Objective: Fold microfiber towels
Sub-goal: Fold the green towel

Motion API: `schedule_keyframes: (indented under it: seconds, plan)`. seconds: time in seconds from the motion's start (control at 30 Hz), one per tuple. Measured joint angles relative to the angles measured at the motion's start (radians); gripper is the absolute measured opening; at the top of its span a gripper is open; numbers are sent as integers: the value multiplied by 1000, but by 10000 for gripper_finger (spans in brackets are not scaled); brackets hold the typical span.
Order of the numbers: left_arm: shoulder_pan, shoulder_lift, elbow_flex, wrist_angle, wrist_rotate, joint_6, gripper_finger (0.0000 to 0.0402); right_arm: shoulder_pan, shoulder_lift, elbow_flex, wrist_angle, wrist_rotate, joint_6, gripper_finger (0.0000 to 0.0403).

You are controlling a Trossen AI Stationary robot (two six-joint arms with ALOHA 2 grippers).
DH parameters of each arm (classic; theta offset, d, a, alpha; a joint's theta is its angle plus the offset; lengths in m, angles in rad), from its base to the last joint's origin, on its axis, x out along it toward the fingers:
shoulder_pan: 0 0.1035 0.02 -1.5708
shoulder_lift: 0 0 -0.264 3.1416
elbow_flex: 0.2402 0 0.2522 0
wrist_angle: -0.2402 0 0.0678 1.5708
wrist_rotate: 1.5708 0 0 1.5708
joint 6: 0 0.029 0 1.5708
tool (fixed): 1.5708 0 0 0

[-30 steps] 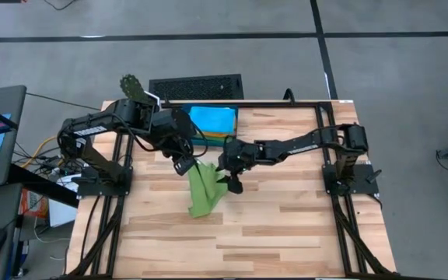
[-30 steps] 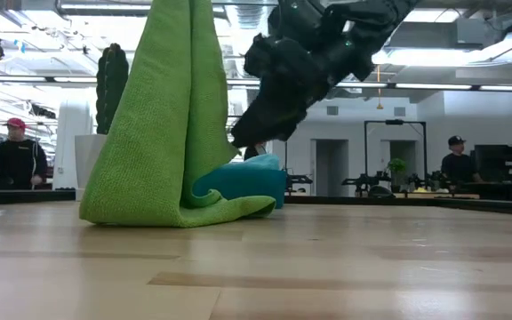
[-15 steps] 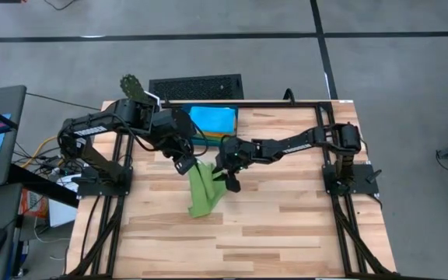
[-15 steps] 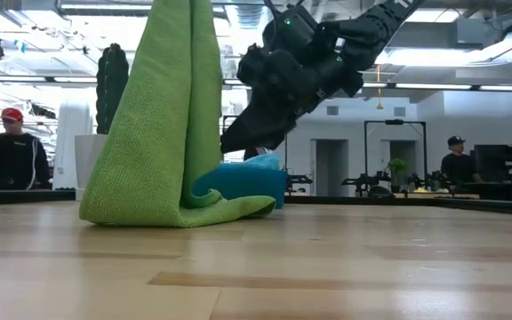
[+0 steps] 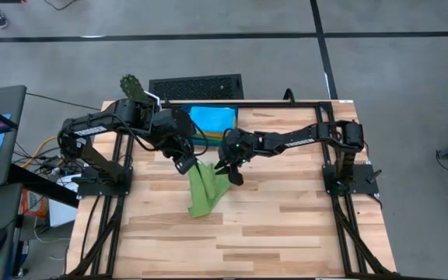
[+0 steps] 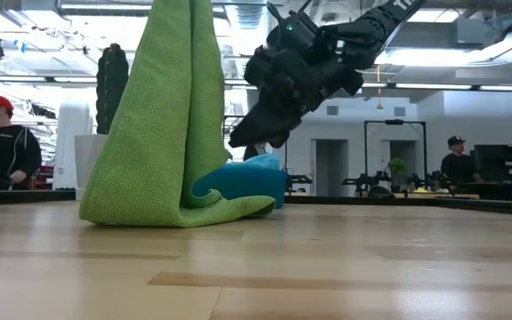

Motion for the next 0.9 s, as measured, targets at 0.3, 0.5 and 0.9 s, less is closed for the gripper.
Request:
schedule_keyframes:
  seconds: [0.3,0.5,0.9]
  plan:
    - [0,0,0,0,0,-8,0,9,-2,0,31,-13,-63,254]
    - [0,0,0,0,0,-12,0,1,-2,0,66,-15,-132,256]
    - [0,0,0,3,0,-54,0,6,70,2,106,-46,-148,255]
